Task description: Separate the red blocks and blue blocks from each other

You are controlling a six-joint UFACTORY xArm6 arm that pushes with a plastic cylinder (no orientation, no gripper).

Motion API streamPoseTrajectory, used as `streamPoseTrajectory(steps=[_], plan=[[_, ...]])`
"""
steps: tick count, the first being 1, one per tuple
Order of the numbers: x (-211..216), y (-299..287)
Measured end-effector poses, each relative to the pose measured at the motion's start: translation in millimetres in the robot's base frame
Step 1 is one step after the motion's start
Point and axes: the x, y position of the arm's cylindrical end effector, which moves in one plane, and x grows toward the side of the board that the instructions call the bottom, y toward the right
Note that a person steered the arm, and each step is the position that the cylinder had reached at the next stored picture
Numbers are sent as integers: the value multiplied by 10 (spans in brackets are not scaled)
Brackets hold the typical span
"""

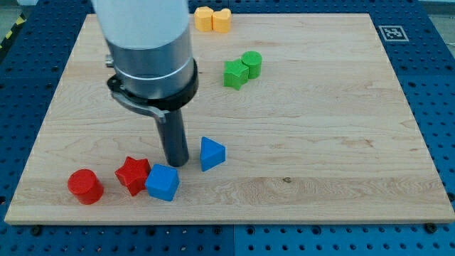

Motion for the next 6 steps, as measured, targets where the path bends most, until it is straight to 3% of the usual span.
streamPoseTrajectory(steps=[2, 4, 5, 6], plan=[[-230, -242], [-181, -1099], [63, -1556], [569, -1888]])
